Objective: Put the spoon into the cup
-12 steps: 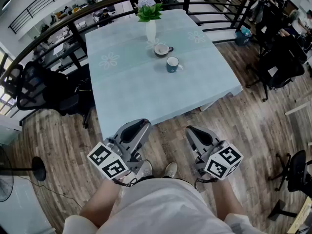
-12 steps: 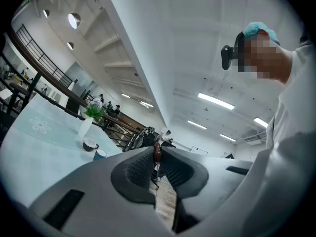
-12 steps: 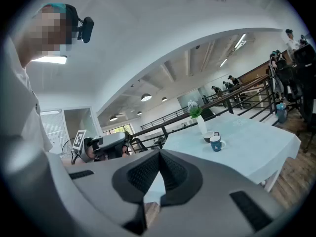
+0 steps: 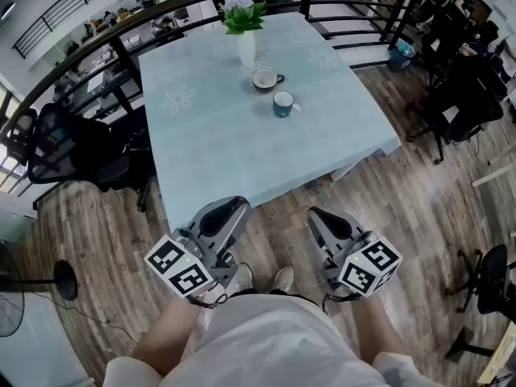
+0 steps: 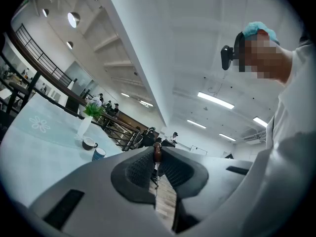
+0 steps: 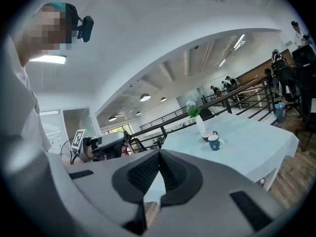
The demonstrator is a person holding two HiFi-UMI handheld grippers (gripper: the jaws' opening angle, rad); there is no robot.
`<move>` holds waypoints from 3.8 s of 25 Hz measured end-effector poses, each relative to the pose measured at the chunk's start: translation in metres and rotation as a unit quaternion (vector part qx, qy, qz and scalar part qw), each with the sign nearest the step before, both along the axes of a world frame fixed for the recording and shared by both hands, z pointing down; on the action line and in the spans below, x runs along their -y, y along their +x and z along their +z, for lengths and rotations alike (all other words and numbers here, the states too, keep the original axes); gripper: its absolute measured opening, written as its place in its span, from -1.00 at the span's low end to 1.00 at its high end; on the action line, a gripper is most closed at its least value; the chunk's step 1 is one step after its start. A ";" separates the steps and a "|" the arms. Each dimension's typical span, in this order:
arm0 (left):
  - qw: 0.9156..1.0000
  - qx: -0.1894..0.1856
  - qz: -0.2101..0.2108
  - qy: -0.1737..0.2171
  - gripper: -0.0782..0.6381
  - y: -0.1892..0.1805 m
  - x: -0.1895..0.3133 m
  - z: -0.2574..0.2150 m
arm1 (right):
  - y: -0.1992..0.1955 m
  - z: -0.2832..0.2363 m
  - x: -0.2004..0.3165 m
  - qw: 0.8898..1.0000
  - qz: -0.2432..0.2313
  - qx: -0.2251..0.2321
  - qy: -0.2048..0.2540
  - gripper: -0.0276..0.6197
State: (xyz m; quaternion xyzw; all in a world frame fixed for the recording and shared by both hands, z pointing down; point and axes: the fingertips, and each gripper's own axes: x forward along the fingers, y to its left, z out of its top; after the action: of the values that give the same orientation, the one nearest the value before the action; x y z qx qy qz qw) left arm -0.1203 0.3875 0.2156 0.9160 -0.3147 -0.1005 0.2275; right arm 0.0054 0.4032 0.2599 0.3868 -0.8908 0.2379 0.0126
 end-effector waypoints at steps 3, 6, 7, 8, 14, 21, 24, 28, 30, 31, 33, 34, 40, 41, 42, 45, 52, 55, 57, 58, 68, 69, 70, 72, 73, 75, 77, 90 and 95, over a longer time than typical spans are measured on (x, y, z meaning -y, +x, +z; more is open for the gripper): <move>1.000 0.002 0.000 -0.002 -0.63 0.003 -0.003 0.003 | 0.002 0.002 -0.001 1.000 0.005 0.004 -0.003 -0.84; 1.000 0.003 0.000 -0.004 -0.63 0.008 -0.005 0.005 | 0.006 0.003 -0.003 1.000 0.006 0.005 -0.006 -0.84; 1.000 0.004 -0.001 -0.005 -0.63 0.010 -0.006 0.005 | 0.008 0.003 -0.003 1.000 0.004 0.004 -0.005 -0.84; 1.000 0.005 -0.001 -0.005 -0.63 0.014 -0.007 0.005 | 0.011 0.003 -0.004 1.000 0.001 0.004 -0.004 -0.84; 1.000 0.006 -0.006 -0.003 -0.63 0.031 -0.016 0.006 | 0.027 0.004 -0.013 1.000 -0.008 0.010 -0.003 -0.84; 1.000 0.010 -0.013 -0.002 -0.63 0.051 -0.024 0.007 | 0.048 0.003 -0.019 1.000 -0.015 0.022 -0.002 -0.84; 1.000 0.011 -0.013 -0.002 -0.63 0.056 -0.025 0.007 | 0.053 0.005 -0.020 1.000 -0.015 0.026 -0.003 -0.84; 1.000 0.012 -0.015 -0.002 -0.63 0.058 -0.024 0.009 | 0.056 0.006 -0.019 0.999 -0.017 0.027 -0.002 -0.84; 1.000 0.012 -0.016 -0.003 -0.63 0.059 -0.020 0.012 | 0.058 0.007 -0.015 1.000 -0.017 0.026 -0.002 -0.84; 1.000 0.012 -0.016 -0.005 -0.63 0.059 -0.018 0.013 | 0.058 0.008 -0.013 1.000 -0.016 0.025 -0.002 -0.84; 1.000 0.010 -0.015 -0.006 -0.63 0.058 -0.012 0.015 | 0.058 0.010 -0.008 1.000 -0.016 0.024 -0.005 -0.84; 1.000 0.008 -0.015 -0.007 -0.63 0.058 -0.008 0.016 | 0.058 0.012 -0.005 1.000 -0.015 0.023 -0.007 -0.84; 1.000 0.002 -0.014 -0.010 -0.63 0.056 0.018 0.024 | 0.055 0.021 0.021 1.000 -0.014 0.017 -0.013 -0.84; 1.000 0.001 -0.014 -0.010 -0.62 0.054 0.025 0.025 | 0.054 0.022 0.028 1.000 -0.012 0.016 -0.013 -0.84; 1.000 0.000 -0.014 -0.010 -0.63 0.053 0.032 0.027 | 0.053 0.023 0.035 1.000 -0.011 0.016 -0.013 -0.84; 1.000 -0.001 -0.013 -0.012 -0.63 0.049 0.059 0.031 | 0.049 0.027 0.061 1.000 -0.009 0.015 -0.016 -0.84; 1.000 -0.002 -0.007 -0.020 -0.63 0.038 0.121 0.043 | 0.036 0.042 0.121 0.999 -0.005 0.014 -0.029 -0.84; 1.000 -0.002 -0.005 -0.024 -0.63 0.031 0.146 0.049 | 0.030 0.048 0.145 0.999 -0.004 0.013 -0.034 -0.84; 1.000 -0.001 -0.004 -0.026 -0.63 0.027 0.161 0.052 | 0.026 0.052 0.158 0.999 -0.002 0.013 -0.036 -0.84; 1.000 -0.001 -0.003 -0.027 -0.62 0.025 0.168 0.054 | 0.024 0.053 0.165 0.999 0.000 0.013 -0.038 -0.84; 0.999 -0.004 0.009 -0.045 -0.63 0.007 0.236 0.055 | 0.007 0.055 0.227 0.998 0.013 0.008 -0.062 -0.84; 0.999 -0.005 0.010 -0.046 -0.63 0.006 0.243 0.057 | 0.005 0.056 0.233 0.998 0.014 0.007 -0.063 -0.84; 0.999 -0.005 0.011 -0.047 -0.63 0.004 0.249 0.058 | 0.004 0.056 0.239 0.998 0.015 0.006 -0.064 -0.84; 0.999 -0.006 0.014 -0.049 -0.63 0.001 0.262 0.060 | 0.001 0.057 0.251 0.998 0.018 0.005 -0.066 -0.84; 0.999 -0.007 0.016 -0.050 -0.63 0.000 0.268 0.061 | -0.001 0.057 0.257 0.998 0.018 0.004 -0.066 -0.84; 0.998 -0.008 0.020 -0.052 -0.63 -0.003 0.279 0.062 | -0.005 0.058 0.267 0.998 0.020 0.001 -0.067 -0.84; 0.998 -0.010 0.023 -0.052 -0.63 -0.005 0.290 0.063 | -0.008 0.058 0.277 0.997 0.023 -0.001 -0.069 -0.84; 0.998 -0.017 0.042 -0.050 -0.63 -0.007 0.343 0.064 | -0.013 0.053 0.326 0.997 0.047 -0.002 -0.064 -0.85; 0.998 -0.014 0.040 -0.052 -0.63 -0.002 0.359 0.066 | -0.007 0.050 0.341 0.997 0.052 0.003 -0.062 -0.84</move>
State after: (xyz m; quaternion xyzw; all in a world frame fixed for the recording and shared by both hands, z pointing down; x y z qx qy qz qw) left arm -0.1226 0.0288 0.2817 0.9134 -0.2789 -0.0879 0.2831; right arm -0.0016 0.0619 0.3104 0.4306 -0.8531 0.2939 0.0210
